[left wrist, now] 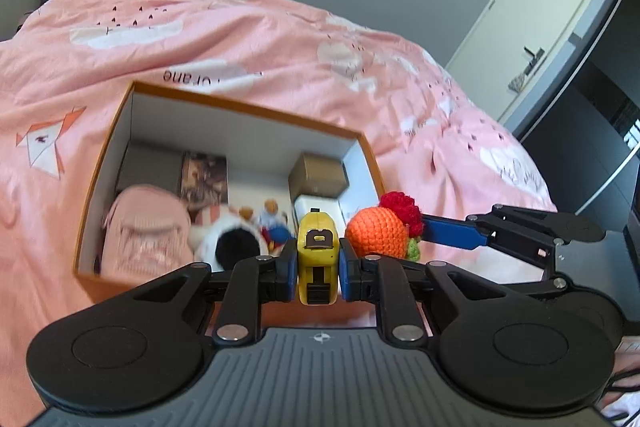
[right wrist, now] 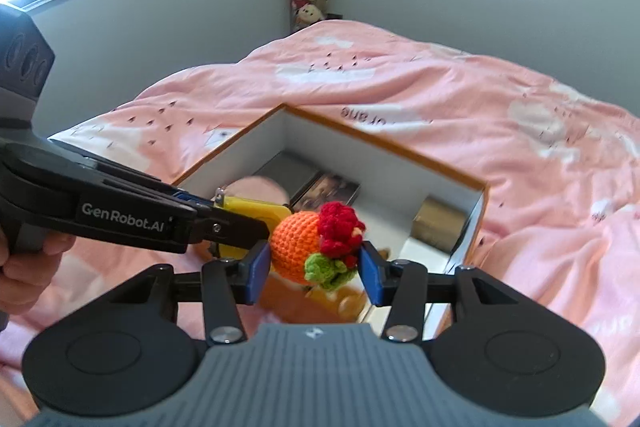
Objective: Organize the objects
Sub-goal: 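Lift the tape measure and orange fruit and carry them over the shoebox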
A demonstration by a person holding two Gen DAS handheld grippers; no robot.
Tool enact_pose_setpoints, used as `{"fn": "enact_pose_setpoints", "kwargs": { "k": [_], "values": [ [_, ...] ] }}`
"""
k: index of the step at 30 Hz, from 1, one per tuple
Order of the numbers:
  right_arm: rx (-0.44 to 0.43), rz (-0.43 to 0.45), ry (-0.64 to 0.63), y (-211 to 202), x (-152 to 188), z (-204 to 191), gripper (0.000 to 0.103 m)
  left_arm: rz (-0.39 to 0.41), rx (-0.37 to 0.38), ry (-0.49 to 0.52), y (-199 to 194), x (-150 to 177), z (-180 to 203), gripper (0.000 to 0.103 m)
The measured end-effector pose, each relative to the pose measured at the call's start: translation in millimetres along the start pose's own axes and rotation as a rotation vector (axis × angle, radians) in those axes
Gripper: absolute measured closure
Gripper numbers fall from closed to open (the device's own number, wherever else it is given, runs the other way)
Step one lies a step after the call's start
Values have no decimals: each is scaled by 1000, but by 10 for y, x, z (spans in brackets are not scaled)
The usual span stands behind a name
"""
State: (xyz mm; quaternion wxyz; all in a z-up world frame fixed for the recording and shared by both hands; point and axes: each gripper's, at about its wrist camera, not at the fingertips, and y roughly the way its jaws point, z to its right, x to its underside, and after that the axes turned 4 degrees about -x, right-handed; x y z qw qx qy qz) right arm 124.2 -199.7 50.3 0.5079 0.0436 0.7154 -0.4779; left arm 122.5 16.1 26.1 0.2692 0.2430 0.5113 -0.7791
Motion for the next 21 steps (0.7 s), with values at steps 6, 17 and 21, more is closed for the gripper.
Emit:
{"fn": "enact_pose_setpoints", "kwargs": {
  "k": [6,17,21],
  "values": [
    [16,3,14,255,-184,202,53,11,-25,-29,270,-211,-111,81],
    [39,-62,0,927,-310,471,53,-33,-45,-31,784,-446,-325,81],
    [30,-84,11,1127,-353,549,53,-60,-41,-43,934,-530,-436,81]
  ]
}}
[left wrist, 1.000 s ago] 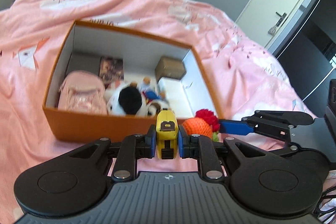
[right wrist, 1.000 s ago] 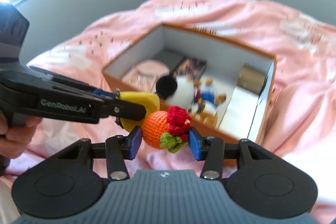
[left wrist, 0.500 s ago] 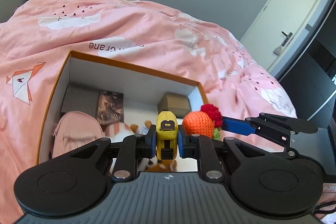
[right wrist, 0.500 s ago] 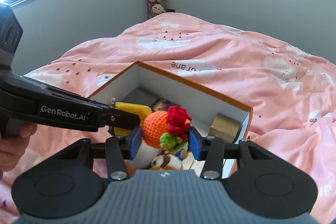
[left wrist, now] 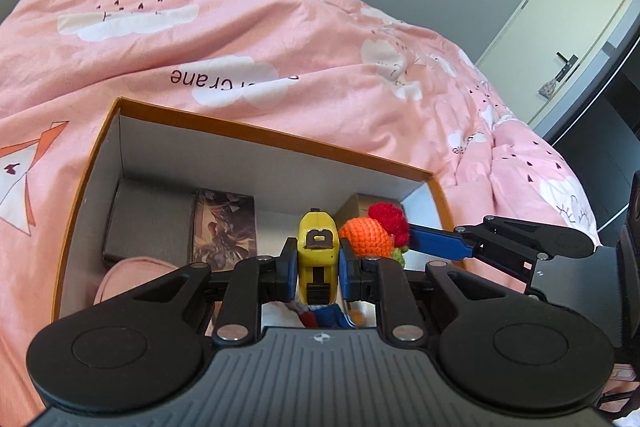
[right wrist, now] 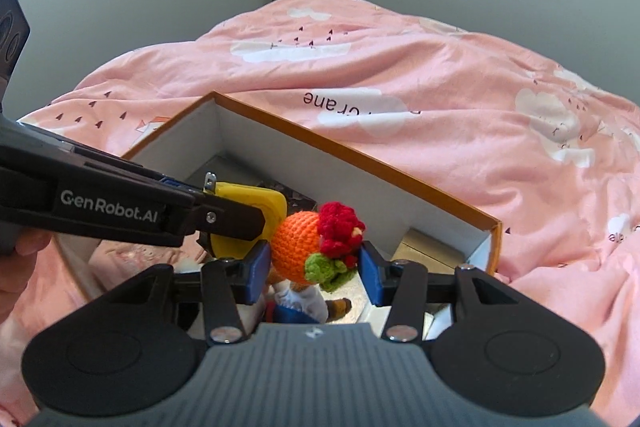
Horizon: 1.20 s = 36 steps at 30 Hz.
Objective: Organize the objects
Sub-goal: 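Lift the tape measure and orange fruit and carry them over the shoebox, then lower the tape measure and orange fruit into the box and open both tools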
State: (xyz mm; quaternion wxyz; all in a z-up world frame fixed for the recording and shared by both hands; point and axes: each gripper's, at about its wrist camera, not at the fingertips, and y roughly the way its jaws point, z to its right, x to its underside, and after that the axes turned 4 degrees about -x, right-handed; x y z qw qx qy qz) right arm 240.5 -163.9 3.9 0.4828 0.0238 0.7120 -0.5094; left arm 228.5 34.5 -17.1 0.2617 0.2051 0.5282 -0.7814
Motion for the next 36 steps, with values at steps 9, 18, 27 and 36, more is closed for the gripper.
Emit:
{"fn": "enact_pose_setpoints", "kwargs": {
  "k": [9,18,27,36],
  "values": [
    [-12,-59,-7,433,-49,176,53,-53,4,-27,312,-175,-137,81],
    [29,-122,-138,792,-70,220,53,-117,-30,-55,643,-226,-201,81],
    [96,-149,-269,857,1,121,50,-178,-54,-79,856,-196,-200,82],
    [139,-129,-295,676,13,90,41,-245,-12,-141,1041,-167,-256,82]
  ]
}}
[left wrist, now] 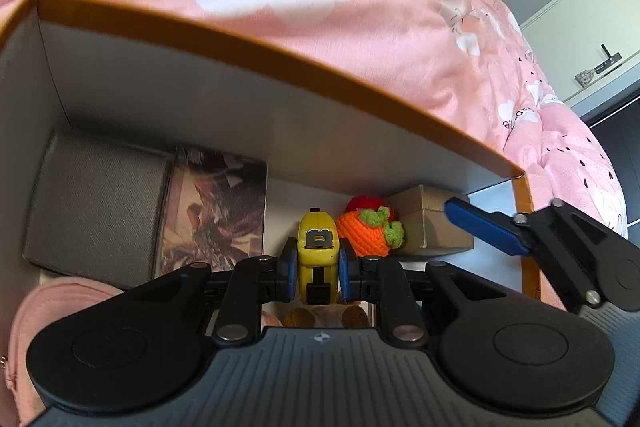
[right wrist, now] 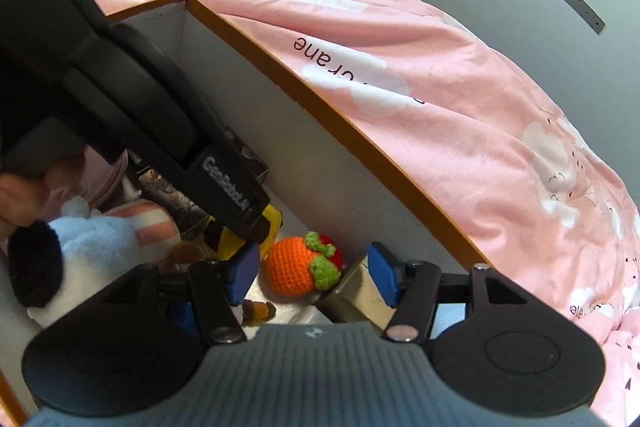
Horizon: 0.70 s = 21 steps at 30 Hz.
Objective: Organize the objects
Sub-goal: 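Lower the tape measure and orange fruit into the box and open both tools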
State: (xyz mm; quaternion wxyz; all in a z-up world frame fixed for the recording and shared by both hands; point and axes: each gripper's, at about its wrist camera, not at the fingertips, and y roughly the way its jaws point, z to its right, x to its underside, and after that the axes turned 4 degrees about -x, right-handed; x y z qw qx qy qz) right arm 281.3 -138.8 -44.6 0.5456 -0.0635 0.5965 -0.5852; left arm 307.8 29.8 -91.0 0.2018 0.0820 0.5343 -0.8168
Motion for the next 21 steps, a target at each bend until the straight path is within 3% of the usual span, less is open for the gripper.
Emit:
{"fn": "enact_pose_setpoints", "kwargs": {
  "k": [6,13,21],
  "values": [
    [-9,-6,22,-55,44,29,41,4,-41,3,-13,38,13,81],
    [-3,-1,29,-138,68,48,40,102,-148,79,-229,114,124,60],
    [13,26,26,-327,71,44,38,211,-191,157,-564,271,273,60]
  ]
}}
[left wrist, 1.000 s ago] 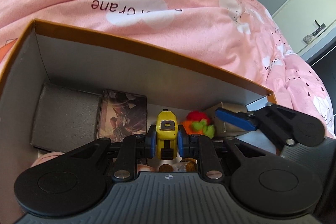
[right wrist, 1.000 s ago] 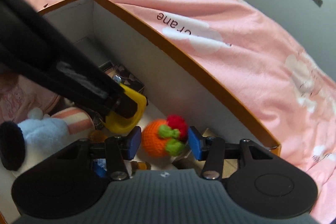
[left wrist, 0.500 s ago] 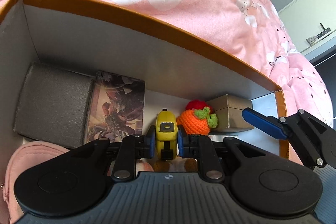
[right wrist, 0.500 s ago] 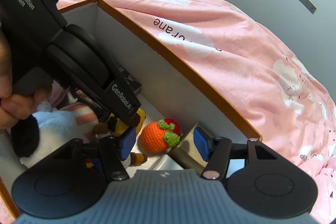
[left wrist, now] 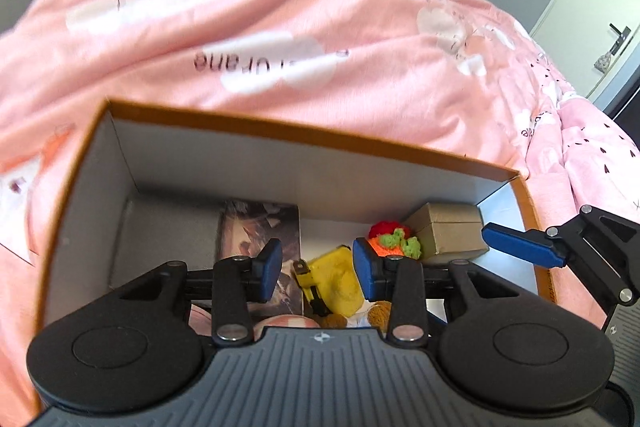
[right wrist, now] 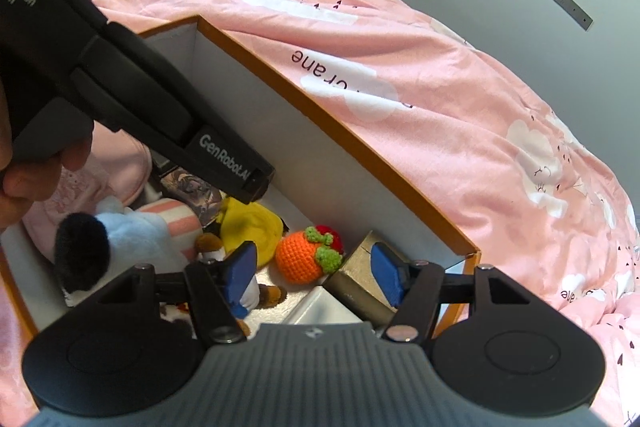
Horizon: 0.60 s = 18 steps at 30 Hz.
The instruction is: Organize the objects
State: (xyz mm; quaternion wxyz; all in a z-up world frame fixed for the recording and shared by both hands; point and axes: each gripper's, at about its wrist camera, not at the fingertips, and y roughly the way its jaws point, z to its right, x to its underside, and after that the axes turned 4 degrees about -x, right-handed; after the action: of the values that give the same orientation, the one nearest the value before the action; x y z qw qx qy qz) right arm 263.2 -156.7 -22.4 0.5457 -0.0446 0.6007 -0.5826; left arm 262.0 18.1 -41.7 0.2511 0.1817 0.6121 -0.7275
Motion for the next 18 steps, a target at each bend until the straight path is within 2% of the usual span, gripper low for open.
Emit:
{"fn": "enact_pose_setpoints", "kwargs": {
  "k": [7,9,11,13,18],
  "values": [
    [1,42,18,-300,-23,-62,36,148,-49,40,-443,12,144,48],
    [-13,55,49,-407,-23,-53,36,202,-64,55,-604,45,182,43],
    [-36,73,91,-567,32,-39,34,258,-77,68,-742,77,195,32],
    [-60,100,138,-639,2,-50,25,310,-91,78,-908,110,223,27],
    [-99,167,231,-981,85,-205,25,422,-118,92,-1301,229,272,16]
  ]
}}
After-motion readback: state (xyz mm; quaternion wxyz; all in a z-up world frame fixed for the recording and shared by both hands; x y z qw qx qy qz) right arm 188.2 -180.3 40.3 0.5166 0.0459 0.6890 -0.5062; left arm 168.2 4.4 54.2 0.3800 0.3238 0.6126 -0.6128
